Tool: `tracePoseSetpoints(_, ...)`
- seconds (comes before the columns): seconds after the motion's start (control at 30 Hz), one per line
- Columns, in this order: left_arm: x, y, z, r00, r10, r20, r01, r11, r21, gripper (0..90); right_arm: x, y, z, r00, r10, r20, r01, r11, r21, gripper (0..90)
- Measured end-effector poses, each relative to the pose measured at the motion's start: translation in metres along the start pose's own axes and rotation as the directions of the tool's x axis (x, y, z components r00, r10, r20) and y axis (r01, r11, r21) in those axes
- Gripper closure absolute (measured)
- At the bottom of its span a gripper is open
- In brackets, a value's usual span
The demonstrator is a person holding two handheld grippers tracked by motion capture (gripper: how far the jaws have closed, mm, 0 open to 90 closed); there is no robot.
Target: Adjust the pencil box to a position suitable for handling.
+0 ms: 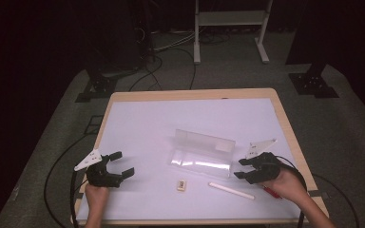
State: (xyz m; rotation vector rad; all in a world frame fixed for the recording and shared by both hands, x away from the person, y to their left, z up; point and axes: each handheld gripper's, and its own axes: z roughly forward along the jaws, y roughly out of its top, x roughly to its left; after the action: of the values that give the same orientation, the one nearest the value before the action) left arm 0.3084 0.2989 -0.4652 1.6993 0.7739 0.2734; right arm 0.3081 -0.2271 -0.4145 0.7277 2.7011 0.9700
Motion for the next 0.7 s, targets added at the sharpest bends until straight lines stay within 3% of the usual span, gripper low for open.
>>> tracePoseSetpoints(0.7, 0.0, 0.0, 0.0, 0.9999, 0.01, 0.002, -0.01, 0.9999, 0.002, 0.0, -0.006, -0.038, -0.008, 0.998, 0.057, 0.026, -0.057, 0.998, 0.031, 46.6)
